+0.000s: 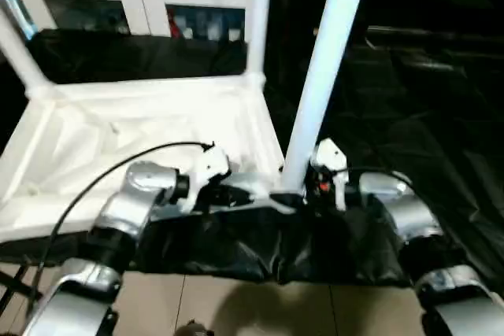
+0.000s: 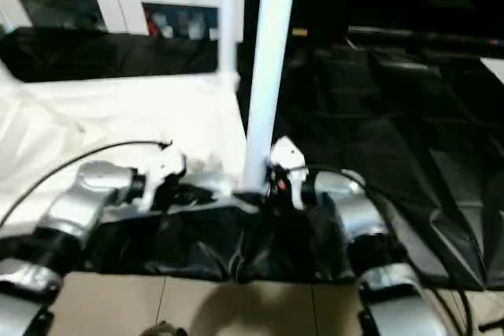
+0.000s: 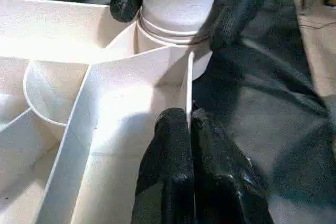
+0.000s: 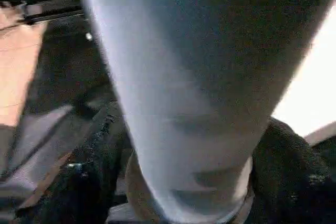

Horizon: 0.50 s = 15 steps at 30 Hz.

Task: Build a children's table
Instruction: Rotate leg to tighten

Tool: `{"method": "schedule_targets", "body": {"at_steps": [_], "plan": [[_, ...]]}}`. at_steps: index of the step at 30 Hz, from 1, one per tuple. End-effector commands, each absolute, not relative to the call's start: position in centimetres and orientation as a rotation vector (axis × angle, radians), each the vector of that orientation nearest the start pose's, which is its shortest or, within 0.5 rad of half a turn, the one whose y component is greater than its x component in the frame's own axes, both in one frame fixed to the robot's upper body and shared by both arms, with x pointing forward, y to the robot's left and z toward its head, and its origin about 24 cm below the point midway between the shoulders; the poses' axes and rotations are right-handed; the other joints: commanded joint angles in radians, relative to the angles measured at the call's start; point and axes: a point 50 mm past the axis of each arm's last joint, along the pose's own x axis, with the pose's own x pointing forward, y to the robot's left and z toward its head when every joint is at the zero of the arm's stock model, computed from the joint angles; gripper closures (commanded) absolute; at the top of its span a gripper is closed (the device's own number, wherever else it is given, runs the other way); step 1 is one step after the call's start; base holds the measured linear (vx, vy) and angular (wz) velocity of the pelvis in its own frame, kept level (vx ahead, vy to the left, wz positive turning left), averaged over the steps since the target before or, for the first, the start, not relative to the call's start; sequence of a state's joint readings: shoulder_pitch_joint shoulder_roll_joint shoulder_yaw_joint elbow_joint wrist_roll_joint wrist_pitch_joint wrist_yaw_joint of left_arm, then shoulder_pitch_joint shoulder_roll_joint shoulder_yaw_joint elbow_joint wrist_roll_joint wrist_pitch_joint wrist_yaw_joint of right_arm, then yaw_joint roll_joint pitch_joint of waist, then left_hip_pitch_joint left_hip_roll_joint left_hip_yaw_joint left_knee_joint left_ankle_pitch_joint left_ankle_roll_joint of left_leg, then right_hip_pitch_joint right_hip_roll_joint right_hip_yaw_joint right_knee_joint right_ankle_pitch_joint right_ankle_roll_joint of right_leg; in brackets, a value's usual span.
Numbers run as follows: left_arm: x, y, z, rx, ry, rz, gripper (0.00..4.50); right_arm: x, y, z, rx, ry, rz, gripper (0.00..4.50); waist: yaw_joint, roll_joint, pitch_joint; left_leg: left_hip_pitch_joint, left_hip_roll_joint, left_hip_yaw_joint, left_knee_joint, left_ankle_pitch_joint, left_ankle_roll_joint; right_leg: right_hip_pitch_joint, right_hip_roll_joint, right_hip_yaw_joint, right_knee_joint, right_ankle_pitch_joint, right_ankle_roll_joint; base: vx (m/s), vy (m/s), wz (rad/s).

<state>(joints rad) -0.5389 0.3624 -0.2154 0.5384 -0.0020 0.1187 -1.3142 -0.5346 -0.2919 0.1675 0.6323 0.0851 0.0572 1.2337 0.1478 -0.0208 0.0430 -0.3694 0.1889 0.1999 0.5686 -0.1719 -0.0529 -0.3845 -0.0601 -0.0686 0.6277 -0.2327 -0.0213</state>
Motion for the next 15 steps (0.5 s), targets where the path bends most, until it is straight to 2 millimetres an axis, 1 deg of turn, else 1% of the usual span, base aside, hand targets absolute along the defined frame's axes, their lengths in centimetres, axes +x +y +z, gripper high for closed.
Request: {"method": "schedule_targets", "body": {"at_steps": [1, 2, 3, 4, 9, 10, 11, 12, 13, 14, 15], "plan": [[30.2, 12.4, 6.0, 0.270, 0.376, -1.494, 4.50, 29.4, -11.3, 4.0, -0.145, 0.377, 1.516, 1.48, -0.001, -0.008, -0.053, 0.015, 0.060, -0.024, -0.050, -0.127, 0.079, 0.040, -0.098, 0.056, -0.073, -0.059, -0.209, 0.000, 0.000, 0.00], [30.2, 12.4, 6.0, 0.269, 0.381, -1.499, 4.50, 29.3, -11.3, 4.0, -0.144, 0.383, 1.527, 1.63, -0.001, -0.008, -0.052, 0.015, 0.060, -0.025, -0.051, -0.130, 0.078, 0.041, -0.098, 0.056, -0.074, -0.063, -0.206, 0.000, 0.000, 0.00], [30.1, 12.5, 6.0, 0.266, 0.391, -1.512, 4.50, 29.1, -11.3, 4.0, -0.140, 0.399, 1.552, 1.63, 0.000, -0.009, -0.052, 0.016, 0.060, -0.025, -0.051, -0.131, 0.077, 0.041, -0.098, 0.056, -0.074, -0.069, -0.204, 0.000, 0.000, 0.00], [30.0, 12.5, 6.0, 0.265, 0.395, -1.518, 4.50, 29.0, -11.3, 4.0, -0.136, 0.405, 1.562, 1.74, 0.001, -0.009, -0.053, 0.016, 0.060, -0.025, -0.050, -0.130, 0.077, 0.041, -0.098, 0.056, -0.074, -0.070, -0.204, 0.000, 0.000, 0.00], [30.1, 12.4, 6.0, 0.266, 0.392, -1.509, 4.50, 28.5, -11.0, 3.8, -0.122, 0.413, 1.581, 1.87, 0.003, -0.008, -0.053, 0.016, 0.059, -0.025, -0.051, -0.138, 0.063, 0.040, -0.100, 0.056, -0.076, -0.088, -0.202, 0.000, 0.000, 0.00], [30.4, 12.1, 5.8, 0.283, 0.383, -1.466, 4.50, 28.6, -10.7, 3.5, -0.115, 0.403, 1.545, 1.88, 0.003, -0.008, -0.054, 0.015, 0.059, -0.025, -0.050, -0.135, 0.062, 0.041, -0.100, 0.057, -0.076, -0.086, -0.201, 0.000, 0.000, 0.00], [30.4, 12.1, 5.8, 0.284, 0.383, -1.465, 4.50, 28.6, -10.7, 3.5, -0.115, 0.403, 1.544, 1.88, 0.003, -0.009, -0.054, 0.016, 0.059, -0.025, -0.050, -0.131, 0.062, 0.041, -0.099, 0.057, -0.075, -0.079, -0.200, 0.000, 0.000, 0.00], [31.0, 11.9, 5.7, 0.301, 0.379, -1.398, 4.50, 28.9, -10.3, 3.3, -0.104, 0.385, 1.484, 1.88, 0.003, -0.010, -0.053, 0.016, 0.059, -0.026, -0.051, -0.131, 0.062, 0.040, -0.099, 0.056, -0.076, -0.083, -0.197, 0.000, 0.000, 0.00], [31.6, 11.6, 5.6, 0.310, 0.371, -1.327, 4.50, 29.4, -9.8, 3.0, -0.090, 0.373, 1.396, 1.89, 0.000, -0.009, -0.048, 0.016, 0.057, -0.025, -0.053, -0.149, 0.053, 0.035, -0.100, 0.058, -0.083, -0.114, -0.194, 0.000, 0.000, 0.00], [31.9, 11.5, 5.5, 0.312, 0.367, -1.302, 4.50, 29.5, -9.6, 2.8, -0.085, 0.371, 1.362, 1.89, -0.001, -0.010, -0.048, 0.018, 0.056, -0.027, -0.055, -0.162, 0.043, 0.036, -0.103, 0.057, -0.086, -0.147, -0.189, 0.000, 0.000, 0.00], [32.4, 11.1, 5.6, 0.316, 0.353, -1.254, 4.50, 30.1, -9.2, 2.5, -0.089, 0.368, 1.264, 1.91, -0.004, -0.012, -0.050, 0.021, 0.056, -0.029, -0.057, -0.173, 0.026, 0.039, -0.105, 0.057, -0.088, -0.190, -0.180, 0.000, 0.000, 0.00]]}}
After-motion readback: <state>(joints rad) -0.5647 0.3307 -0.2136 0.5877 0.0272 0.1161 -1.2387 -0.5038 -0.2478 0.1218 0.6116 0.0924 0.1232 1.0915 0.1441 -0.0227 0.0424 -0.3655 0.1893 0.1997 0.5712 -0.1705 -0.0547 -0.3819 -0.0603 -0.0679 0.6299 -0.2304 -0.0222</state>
